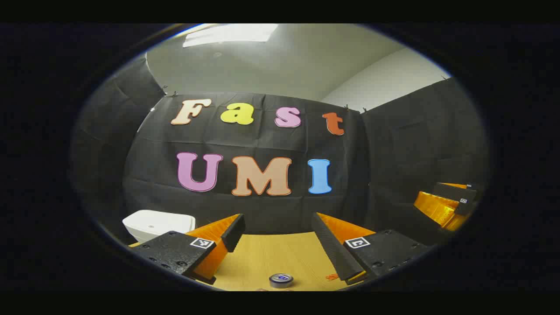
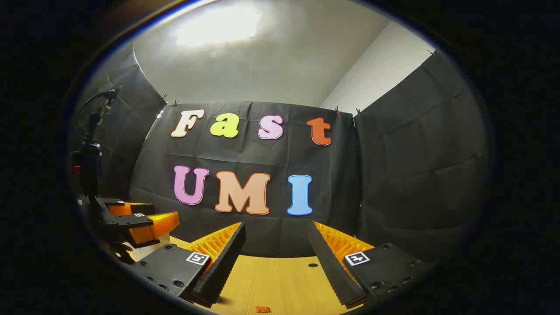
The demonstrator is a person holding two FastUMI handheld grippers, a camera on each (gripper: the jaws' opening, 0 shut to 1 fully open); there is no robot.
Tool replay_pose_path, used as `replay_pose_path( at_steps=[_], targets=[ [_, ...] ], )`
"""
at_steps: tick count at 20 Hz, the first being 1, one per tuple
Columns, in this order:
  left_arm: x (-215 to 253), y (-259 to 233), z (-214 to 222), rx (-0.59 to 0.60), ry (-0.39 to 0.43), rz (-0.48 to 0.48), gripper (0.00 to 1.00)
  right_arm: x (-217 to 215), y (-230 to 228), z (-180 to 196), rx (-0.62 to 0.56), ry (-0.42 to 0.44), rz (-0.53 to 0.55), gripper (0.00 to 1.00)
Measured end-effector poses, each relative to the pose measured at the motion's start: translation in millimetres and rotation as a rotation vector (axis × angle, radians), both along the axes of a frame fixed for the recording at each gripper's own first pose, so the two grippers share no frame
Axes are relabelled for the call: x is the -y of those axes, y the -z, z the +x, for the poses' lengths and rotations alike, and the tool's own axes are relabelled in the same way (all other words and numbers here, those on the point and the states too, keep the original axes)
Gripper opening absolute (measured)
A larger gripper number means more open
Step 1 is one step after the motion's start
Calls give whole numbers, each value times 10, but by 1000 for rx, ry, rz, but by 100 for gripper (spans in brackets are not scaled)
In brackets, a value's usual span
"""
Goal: Press the lid of the desktop garbage bin to open it, pick up the crumpled paper on the desktop and throw it into the bin, then pick up the pop can on the desktop and drop it into the bin, and finally close the garbage bin lid.
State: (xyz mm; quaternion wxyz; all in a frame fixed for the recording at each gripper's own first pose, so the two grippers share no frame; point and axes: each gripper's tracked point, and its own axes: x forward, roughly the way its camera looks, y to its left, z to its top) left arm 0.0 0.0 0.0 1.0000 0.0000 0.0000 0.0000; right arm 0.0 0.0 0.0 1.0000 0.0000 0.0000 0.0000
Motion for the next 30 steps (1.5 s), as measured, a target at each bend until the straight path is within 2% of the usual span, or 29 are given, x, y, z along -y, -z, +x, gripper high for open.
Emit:
replay_pose_path(
  at_steps=[18,23,30],
  targets=[
    [-157,-44,-62,15,-40,11,92,-96,35,29,-1,-29,18,96],
    [-126,45,-84,-16,-29,13,92,-120,34,29,5,-34,34,96],
    [-335,76,-139,-20,-76,-6,92,-215,32,0,-7,-47,26,96]
  ],
)
